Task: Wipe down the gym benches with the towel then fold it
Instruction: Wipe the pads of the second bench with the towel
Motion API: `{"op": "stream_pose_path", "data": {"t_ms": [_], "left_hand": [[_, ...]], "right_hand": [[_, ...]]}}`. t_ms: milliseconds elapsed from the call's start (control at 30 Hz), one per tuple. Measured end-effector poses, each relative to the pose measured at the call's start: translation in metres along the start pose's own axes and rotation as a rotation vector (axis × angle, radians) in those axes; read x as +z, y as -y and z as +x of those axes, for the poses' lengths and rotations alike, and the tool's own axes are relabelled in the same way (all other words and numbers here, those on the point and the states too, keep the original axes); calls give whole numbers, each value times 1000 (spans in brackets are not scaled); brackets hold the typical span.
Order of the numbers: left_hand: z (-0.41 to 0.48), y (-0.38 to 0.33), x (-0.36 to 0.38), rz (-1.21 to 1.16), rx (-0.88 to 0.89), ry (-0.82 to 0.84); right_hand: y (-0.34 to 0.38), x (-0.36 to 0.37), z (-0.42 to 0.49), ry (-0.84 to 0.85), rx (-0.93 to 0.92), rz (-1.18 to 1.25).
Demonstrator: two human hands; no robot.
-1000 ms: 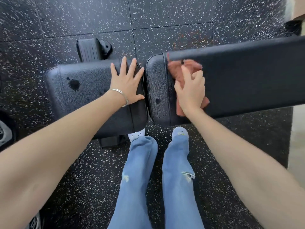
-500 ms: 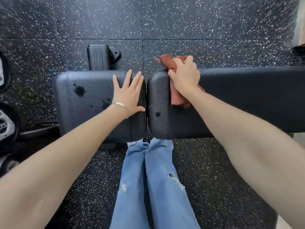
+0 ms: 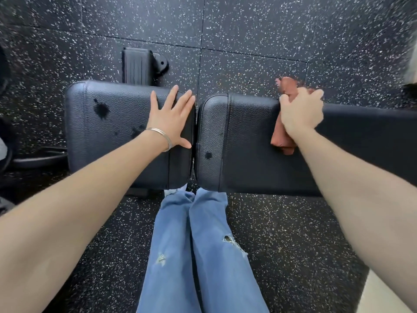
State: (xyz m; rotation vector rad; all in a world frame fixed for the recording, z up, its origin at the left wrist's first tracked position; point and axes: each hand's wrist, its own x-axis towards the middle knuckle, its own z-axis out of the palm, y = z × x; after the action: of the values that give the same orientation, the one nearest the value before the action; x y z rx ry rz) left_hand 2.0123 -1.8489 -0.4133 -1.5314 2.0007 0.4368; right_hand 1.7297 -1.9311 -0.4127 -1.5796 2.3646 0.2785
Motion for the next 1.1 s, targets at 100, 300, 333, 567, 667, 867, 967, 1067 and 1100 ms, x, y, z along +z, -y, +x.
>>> {"op": "stream_pose_path", "data": {"t_ms": [100, 300, 333, 567, 667, 867, 967, 1067, 1100], "left_hand": [[4, -3, -6, 1, -15, 36], [-9, 0, 0, -29, -63, -29], [-12, 0, 2, -38, -67, -45], [-32, 7, 10, 2, -22, -6], [-34, 8, 11, 22, 0, 0], [-34, 12, 14, -18, 16, -30], [-33, 14, 16, -20, 21, -40], [-33, 13, 16, -30, 39, -45], [-32, 14, 17, -36, 45, -49]], "right_hand": [[41, 11, -23, -29, -149, 33], [86, 33, -85, -23, -588, 39], [83, 37, -98, -28, -668, 12], [36, 56, -166, -11, -840, -76], [61, 47, -135, -7, -717, -59], [123, 33, -61, -34, -265, 72], [99, 48, -106, -100, -352, 90], [55, 70, -177, -89, -390, 108], [42, 77, -199, -86, -396, 101]]}}
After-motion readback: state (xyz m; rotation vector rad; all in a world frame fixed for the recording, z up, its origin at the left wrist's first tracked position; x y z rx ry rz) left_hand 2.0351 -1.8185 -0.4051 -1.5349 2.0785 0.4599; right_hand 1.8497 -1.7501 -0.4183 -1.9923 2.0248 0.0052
